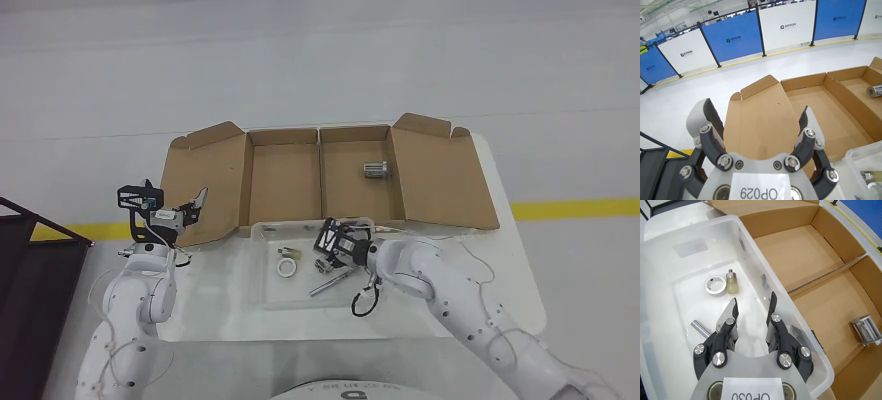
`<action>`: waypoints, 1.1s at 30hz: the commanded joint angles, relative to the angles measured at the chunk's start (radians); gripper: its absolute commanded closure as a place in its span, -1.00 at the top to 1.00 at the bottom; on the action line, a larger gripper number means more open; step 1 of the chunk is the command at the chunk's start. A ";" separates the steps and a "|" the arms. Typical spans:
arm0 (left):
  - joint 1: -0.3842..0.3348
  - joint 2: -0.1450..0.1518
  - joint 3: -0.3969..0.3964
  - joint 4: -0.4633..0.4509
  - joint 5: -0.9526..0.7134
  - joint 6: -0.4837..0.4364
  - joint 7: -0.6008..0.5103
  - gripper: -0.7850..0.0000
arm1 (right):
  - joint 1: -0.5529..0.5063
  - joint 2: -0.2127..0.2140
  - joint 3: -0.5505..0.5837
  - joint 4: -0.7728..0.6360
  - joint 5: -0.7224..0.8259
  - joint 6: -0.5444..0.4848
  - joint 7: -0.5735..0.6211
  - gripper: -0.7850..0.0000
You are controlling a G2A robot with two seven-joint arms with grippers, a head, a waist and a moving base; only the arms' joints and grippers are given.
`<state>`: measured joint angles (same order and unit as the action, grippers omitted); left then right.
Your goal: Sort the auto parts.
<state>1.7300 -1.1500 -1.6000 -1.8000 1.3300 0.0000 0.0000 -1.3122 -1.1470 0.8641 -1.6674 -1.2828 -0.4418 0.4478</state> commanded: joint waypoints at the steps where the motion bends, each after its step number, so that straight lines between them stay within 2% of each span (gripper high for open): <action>1: 0.000 0.000 0.000 0.000 0.000 0.000 0.000 1.00 | 0.016 -0.008 -0.027 0.012 -0.007 0.010 0.014 -0.05; 18: 0.000 0.000 0.000 0.000 0.000 0.000 0.000 1.00 | 0.164 -0.088 -0.204 0.144 0.007 0.047 0.109 -0.20; 33: 0.000 0.000 0.000 0.000 0.000 0.000 0.000 1.00 | 0.215 -0.138 -0.267 0.214 0.005 0.117 0.132 -0.31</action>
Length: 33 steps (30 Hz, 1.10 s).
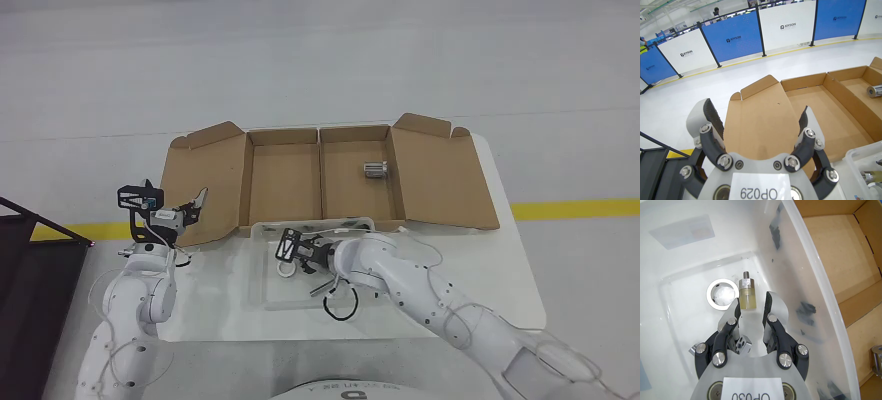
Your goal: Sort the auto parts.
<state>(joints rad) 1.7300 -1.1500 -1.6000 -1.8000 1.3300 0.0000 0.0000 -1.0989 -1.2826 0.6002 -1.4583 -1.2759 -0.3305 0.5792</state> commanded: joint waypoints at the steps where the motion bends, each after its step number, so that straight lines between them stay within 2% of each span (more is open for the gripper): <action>1: 0.000 0.000 0.000 0.000 0.000 0.000 0.000 1.00 | 0.003 -0.006 -0.006 0.009 -0.003 0.009 0.001 -0.33; 8: 0.000 0.000 0.000 0.000 0.000 0.000 0.000 1.00 | 0.014 -0.023 -0.022 0.032 -0.007 0.017 0.016 -0.49; 12: 0.000 0.000 0.000 0.000 0.000 0.000 0.000 1.00 | 0.028 -0.029 -0.019 0.047 0.000 0.007 0.023 -0.91; 14: 0.000 0.000 0.000 0.000 0.000 0.000 0.000 1.00 | 0.032 -0.032 -0.017 0.051 0.001 0.005 0.024 -1.00; 23: 0.000 0.000 0.000 0.000 0.000 0.000 0.000 1.00 | 0.015 -0.025 0.013 0.037 -0.002 -0.042 0.010 -1.00; 33: 0.000 0.000 0.000 0.000 0.000 0.000 0.000 1.00 | -0.119 0.059 0.243 -0.078 0.015 -0.164 -0.089 -1.00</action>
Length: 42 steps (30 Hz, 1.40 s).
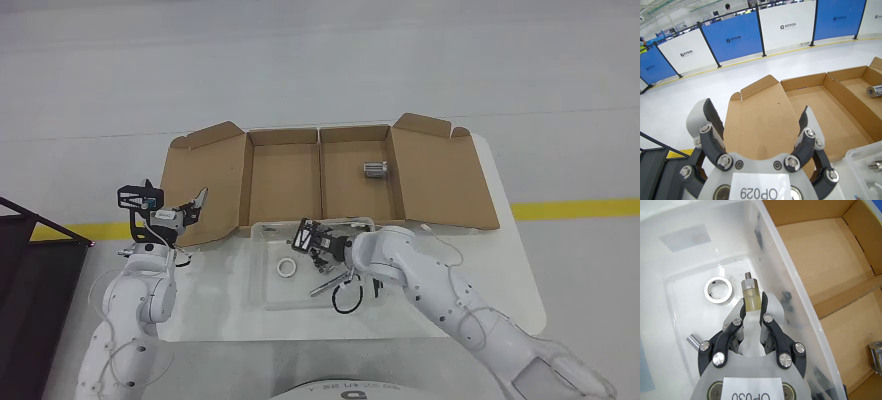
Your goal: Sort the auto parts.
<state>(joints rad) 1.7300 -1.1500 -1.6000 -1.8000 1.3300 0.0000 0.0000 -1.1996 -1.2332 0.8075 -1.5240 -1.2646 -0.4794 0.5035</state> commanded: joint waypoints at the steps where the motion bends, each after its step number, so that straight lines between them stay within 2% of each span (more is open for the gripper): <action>1: 0.000 0.000 0.000 0.000 0.000 0.000 0.000 1.00 | -0.032 0.018 0.062 -0.024 0.010 -0.032 -0.025 -1.00; 8: 0.000 0.000 0.000 0.000 0.000 0.000 0.000 1.00 | -0.099 0.053 0.173 -0.072 0.052 -0.122 -0.057 -1.00; 16: 0.000 0.000 0.000 0.000 0.000 0.000 0.000 1.00 | -0.113 0.062 0.195 -0.080 0.058 -0.141 -0.064 -1.00; 20: 0.000 0.000 0.000 0.000 0.000 0.000 0.000 1.00 | -0.115 0.068 0.206 -0.080 0.075 -0.193 -0.081 -1.00; 22: 0.000 0.000 0.000 0.000 0.000 0.000 0.000 1.00 | -0.114 0.072 0.217 -0.079 0.105 -0.251 -0.104 -1.00; 26: 0.000 0.000 0.000 0.000 0.000 0.000 0.000 1.00 | -0.107 0.086 0.262 -0.051 0.227 -0.442 -0.182 -1.00; 29: 0.000 0.000 0.000 0.000 0.000 0.000 0.000 1.00 | -0.095 0.096 0.287 -0.021 0.325 -0.533 -0.214 -1.00; 34: 0.000 0.000 0.000 0.000 0.000 0.000 0.000 1.00 | -0.061 0.130 0.235 -0.021 0.561 -0.533 -0.217 -1.00; 42: 0.000 0.000 0.000 0.000 0.000 0.000 0.000 1.00 | 0.026 0.207 0.161 0.001 1.035 -0.533 -0.128 -1.00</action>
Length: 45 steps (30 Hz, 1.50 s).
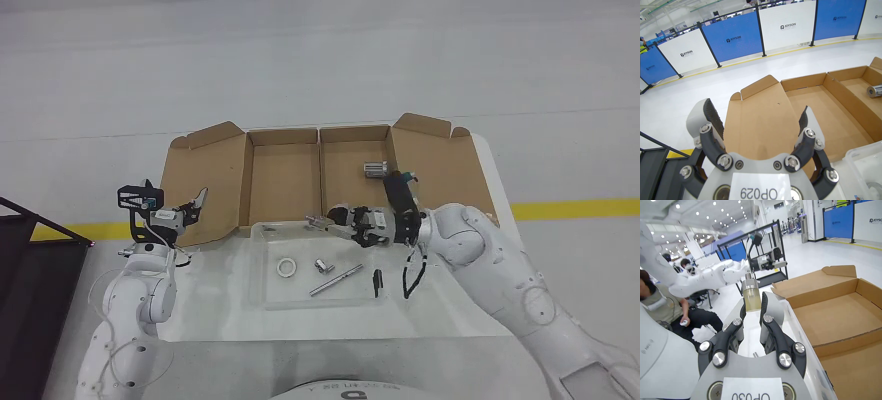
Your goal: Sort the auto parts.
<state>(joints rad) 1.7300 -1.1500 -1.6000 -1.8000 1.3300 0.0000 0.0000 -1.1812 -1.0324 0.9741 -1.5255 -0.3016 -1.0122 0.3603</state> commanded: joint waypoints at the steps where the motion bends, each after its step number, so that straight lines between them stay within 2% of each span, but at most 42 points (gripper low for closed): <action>1: 0.000 0.000 0.000 0.000 0.000 0.000 0.000 1.00 | 0.020 0.015 -0.013 0.009 0.149 0.000 0.042 -1.00; 7: 0.000 0.000 0.000 0.000 0.000 0.000 0.000 1.00 | 0.059 0.035 -0.012 0.065 0.460 0.000 0.183 -1.00; 18: 0.000 0.000 0.000 0.000 0.000 0.000 0.000 1.00 | 0.059 0.035 -0.012 0.065 0.460 0.000 0.183 -1.00; 21: 0.000 0.000 0.000 0.000 0.000 0.000 0.000 1.00 | 0.052 0.032 -0.015 0.050 0.499 0.032 0.166 -1.00; 23: 0.000 0.000 0.000 0.000 0.000 0.000 0.000 1.00 | 0.052 0.033 -0.007 0.047 0.581 0.021 0.167 -1.00; 27: 0.000 0.000 0.000 0.000 0.000 0.000 0.000 1.00 | 0.043 0.048 0.021 0.031 0.864 0.000 0.234 -1.00; 31: 0.000 0.000 0.000 0.000 0.000 0.000 0.000 1.00 | 0.020 0.069 0.063 0.003 1.187 0.026 0.402 -1.00; 34: 0.000 0.000 0.000 0.000 0.000 0.000 0.000 1.00 | 0.009 0.080 0.109 -0.003 1.431 0.110 0.557 -1.00; 39: 0.000 0.000 0.000 0.000 0.000 0.000 0.000 1.00 | -0.012 0.078 0.184 0.002 1.566 0.210 0.658 -1.00; 45: 0.000 0.000 0.000 0.000 0.000 0.000 0.000 1.00 | -0.024 0.056 0.225 0.012 1.591 0.252 0.700 -1.00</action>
<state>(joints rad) 1.7300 -1.1500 -1.6000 -1.8000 1.3300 0.0000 0.0000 -1.2034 -0.9722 1.1924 -1.5159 1.2931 -0.7603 1.0599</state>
